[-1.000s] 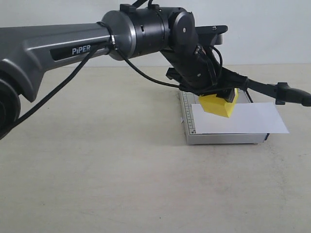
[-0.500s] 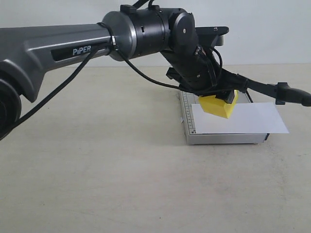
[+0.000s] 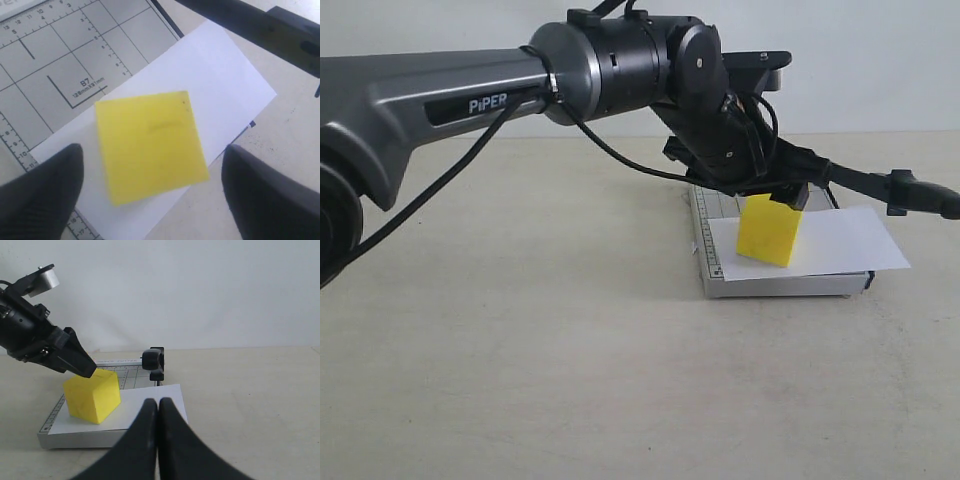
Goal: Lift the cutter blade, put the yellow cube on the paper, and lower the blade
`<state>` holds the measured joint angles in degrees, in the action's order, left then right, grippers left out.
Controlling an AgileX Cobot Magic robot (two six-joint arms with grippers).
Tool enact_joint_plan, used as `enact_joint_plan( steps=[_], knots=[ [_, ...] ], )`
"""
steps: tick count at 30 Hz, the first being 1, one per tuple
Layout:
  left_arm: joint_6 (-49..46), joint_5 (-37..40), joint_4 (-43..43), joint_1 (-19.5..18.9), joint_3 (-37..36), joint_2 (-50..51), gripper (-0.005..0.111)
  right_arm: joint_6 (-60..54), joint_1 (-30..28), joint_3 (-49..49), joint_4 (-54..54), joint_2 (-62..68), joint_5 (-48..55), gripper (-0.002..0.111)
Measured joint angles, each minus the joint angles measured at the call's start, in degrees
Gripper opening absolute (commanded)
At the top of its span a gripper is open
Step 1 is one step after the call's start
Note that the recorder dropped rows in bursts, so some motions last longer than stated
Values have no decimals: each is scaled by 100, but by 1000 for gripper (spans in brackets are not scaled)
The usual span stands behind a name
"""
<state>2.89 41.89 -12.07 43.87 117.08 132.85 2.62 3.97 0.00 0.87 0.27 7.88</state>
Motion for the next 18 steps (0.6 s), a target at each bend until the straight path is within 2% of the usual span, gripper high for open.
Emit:
enact_joint_plan(
  steps=[10, 13, 15, 18],
  knots=[
    [0, -43, -37, 0, 0, 0, 81, 0, 0, 0, 0, 0, 0, 0],
    [0, -1, -95, 0, 0, 0, 79, 0, 0, 0, 0, 0, 0, 0],
    [0, 180, -146, 0, 0, -27, 68, 0, 0, 0, 0, 0, 0, 0],
    [0, 459, -181, 0, 0, -139, 42, 0, 0, 0, 0, 0, 0, 0]
  ],
)
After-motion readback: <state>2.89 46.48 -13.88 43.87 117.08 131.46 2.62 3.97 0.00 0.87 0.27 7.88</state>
